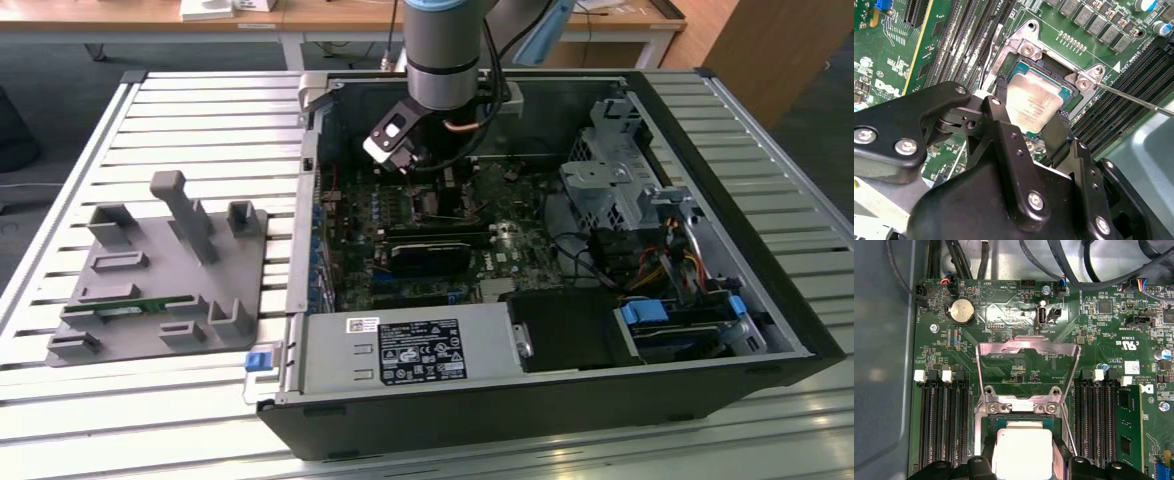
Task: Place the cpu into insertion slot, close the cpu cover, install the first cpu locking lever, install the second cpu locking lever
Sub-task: 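Place the cpu into insertion slot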
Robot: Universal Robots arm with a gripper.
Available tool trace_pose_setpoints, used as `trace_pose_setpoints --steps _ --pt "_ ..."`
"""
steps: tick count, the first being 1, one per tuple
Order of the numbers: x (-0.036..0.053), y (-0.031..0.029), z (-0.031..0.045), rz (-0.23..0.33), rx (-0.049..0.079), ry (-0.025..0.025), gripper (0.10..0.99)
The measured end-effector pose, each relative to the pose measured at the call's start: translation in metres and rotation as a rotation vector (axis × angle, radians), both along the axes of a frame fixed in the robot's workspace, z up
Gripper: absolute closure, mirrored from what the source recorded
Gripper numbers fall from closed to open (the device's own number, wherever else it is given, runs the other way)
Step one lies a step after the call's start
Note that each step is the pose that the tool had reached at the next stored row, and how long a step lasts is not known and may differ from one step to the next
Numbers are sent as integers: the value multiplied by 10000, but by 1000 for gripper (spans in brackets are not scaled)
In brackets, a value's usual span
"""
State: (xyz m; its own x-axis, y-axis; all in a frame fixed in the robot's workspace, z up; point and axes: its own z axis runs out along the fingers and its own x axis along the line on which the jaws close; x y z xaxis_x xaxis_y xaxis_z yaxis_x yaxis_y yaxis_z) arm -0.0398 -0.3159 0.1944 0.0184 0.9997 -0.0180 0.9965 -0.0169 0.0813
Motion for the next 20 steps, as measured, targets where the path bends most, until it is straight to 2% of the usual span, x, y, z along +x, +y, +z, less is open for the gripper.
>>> trace_pose_setpoints --steps 11,13,14,20 --pt "1 1 -5 45 13 -5 557" --pt "1 2 -7 46 16 -7 549" --pt "1 1 -6 46 14 -5 486" --pt "3 7 -5 46 9 -1 486"
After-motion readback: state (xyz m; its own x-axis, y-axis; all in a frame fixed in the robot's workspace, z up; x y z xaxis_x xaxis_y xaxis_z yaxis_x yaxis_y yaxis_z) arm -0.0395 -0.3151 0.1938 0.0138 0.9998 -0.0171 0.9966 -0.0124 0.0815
